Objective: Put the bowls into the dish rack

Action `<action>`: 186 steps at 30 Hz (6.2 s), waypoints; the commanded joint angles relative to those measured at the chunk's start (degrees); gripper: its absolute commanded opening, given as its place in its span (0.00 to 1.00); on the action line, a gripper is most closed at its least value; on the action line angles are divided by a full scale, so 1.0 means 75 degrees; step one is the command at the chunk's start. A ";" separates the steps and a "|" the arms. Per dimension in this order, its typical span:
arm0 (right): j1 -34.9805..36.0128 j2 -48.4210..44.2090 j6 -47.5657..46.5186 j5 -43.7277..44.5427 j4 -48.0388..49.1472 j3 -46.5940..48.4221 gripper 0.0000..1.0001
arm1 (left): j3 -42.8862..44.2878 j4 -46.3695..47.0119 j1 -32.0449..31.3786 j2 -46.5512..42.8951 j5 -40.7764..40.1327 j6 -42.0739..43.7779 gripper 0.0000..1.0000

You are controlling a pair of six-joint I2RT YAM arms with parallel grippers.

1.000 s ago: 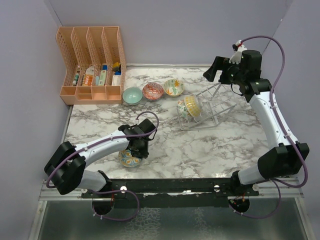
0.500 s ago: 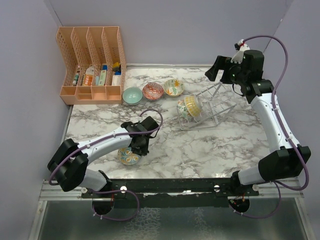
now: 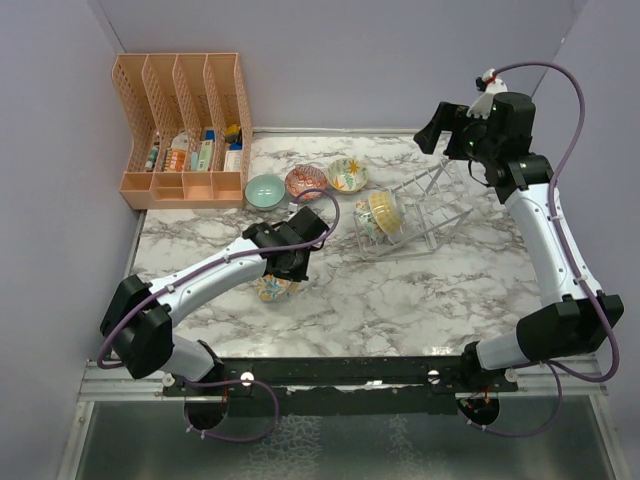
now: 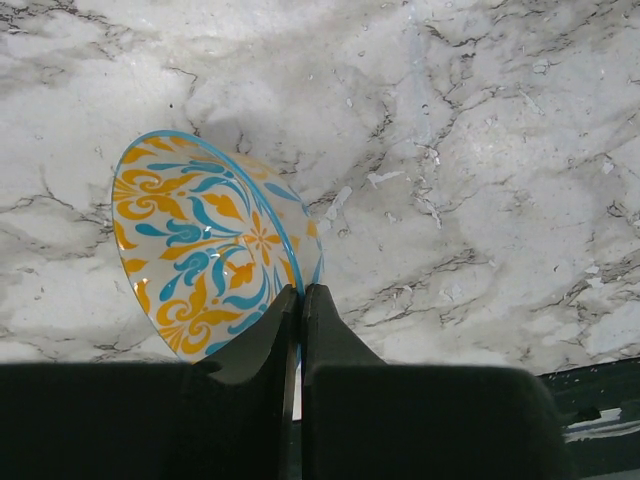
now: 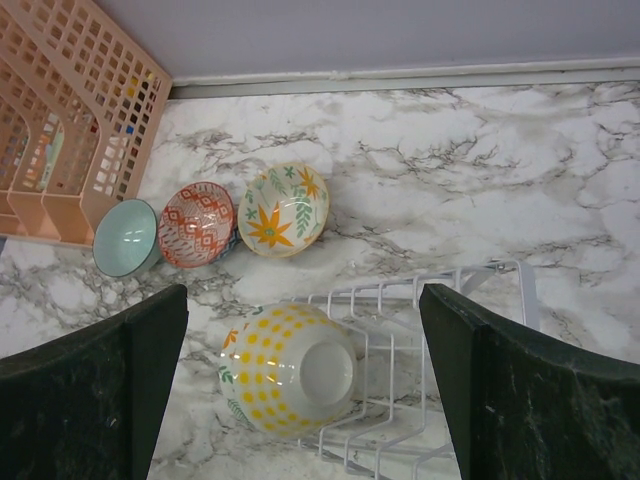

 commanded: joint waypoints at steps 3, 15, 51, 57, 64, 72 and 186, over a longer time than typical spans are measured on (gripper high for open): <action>-0.0043 0.0076 -0.0089 0.0249 -0.0076 0.0201 0.99 | 0.0347 0.0131 -0.0001 -0.0093 -0.0441 0.0382 0.00; -0.0114 -0.0010 -0.0066 0.0470 -0.0156 0.0361 0.99 | 0.3616 0.1717 0.1249 0.0344 0.1510 -0.0571 0.00; -0.0746 -0.0095 0.0206 0.0022 0.0057 0.0260 0.99 | 0.1182 1.2010 0.1070 0.2586 0.3095 -0.7751 0.00; -0.0752 -0.0123 0.0224 -0.0031 0.0076 0.0202 0.99 | 0.0842 1.2369 0.0933 0.2787 0.2754 -0.8043 0.00; -0.0747 -0.0091 0.0245 -0.0085 0.0065 0.0211 0.99 | 0.0650 1.2859 0.0783 0.3142 0.2598 -0.8358 0.00; -0.0747 -0.0015 0.0231 -0.0098 0.0075 0.0210 0.99 | 0.0329 1.2994 0.0770 0.3215 0.2502 -0.8429 0.00; -0.0747 0.0490 0.0144 -0.0428 -0.0001 0.0355 0.99 | 0.3385 0.6508 0.2591 0.3786 0.4602 -0.3351 0.85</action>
